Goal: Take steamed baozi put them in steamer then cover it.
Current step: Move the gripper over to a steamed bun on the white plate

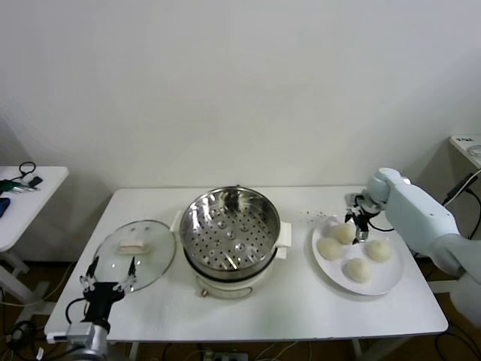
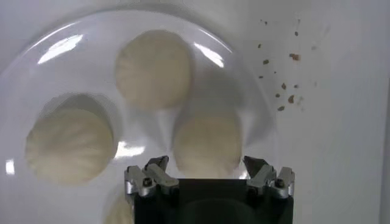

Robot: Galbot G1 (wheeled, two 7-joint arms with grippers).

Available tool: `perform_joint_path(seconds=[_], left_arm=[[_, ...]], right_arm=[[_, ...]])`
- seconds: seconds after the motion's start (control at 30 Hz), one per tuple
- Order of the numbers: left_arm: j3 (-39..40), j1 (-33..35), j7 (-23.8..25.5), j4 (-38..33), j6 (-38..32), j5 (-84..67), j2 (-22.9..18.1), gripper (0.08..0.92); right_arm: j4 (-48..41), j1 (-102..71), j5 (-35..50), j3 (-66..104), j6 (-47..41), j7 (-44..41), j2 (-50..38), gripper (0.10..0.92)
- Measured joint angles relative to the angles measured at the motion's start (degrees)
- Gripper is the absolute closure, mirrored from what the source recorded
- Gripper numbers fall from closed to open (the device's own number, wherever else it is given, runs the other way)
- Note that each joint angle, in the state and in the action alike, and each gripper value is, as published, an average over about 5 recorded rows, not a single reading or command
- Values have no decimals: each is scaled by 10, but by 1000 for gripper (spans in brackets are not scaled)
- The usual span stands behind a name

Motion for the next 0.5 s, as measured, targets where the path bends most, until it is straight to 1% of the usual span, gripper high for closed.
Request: perform_joint_path(seconds=[0.17,0.5], left_arm=[[-1,2,-1,0,0,-2,1,177],[-4,5,-1,0,-1,-5,3,177]], right_arm=[[-10,1,-2,1,3,-3,6,210],[-15,3,-3,0,5,-8,10,260]])
